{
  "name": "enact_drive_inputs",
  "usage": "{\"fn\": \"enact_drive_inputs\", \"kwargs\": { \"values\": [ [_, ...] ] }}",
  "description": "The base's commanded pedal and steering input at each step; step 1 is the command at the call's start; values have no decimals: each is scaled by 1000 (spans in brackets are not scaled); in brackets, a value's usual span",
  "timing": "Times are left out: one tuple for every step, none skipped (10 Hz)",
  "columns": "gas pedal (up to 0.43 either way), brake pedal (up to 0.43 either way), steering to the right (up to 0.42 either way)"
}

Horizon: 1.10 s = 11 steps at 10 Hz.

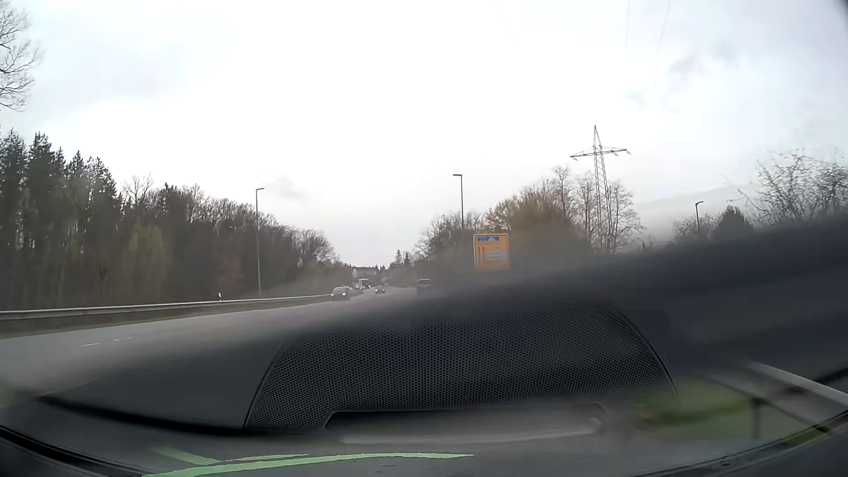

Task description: Follow the waypoints while adhering to traffic rules and regulations

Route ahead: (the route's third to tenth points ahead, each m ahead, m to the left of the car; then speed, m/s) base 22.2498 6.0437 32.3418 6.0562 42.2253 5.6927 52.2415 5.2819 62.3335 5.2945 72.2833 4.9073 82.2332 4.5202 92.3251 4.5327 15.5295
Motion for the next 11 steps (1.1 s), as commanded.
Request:
{"fn": "enact_drive_inputs", "kwargs": {
  "values": [
    [248, 0, 2],
    [248, 0, 2],
    [248, 0, 1],
    [248, 0, 2],
    [248, 0, 1],
    [248, 0, 1],
    [248, 0, 2],
    [248, 0, 2],
    [248, 0, 1],
    [248, 0, 1],
    [248, 0, 1]
  ]
}}
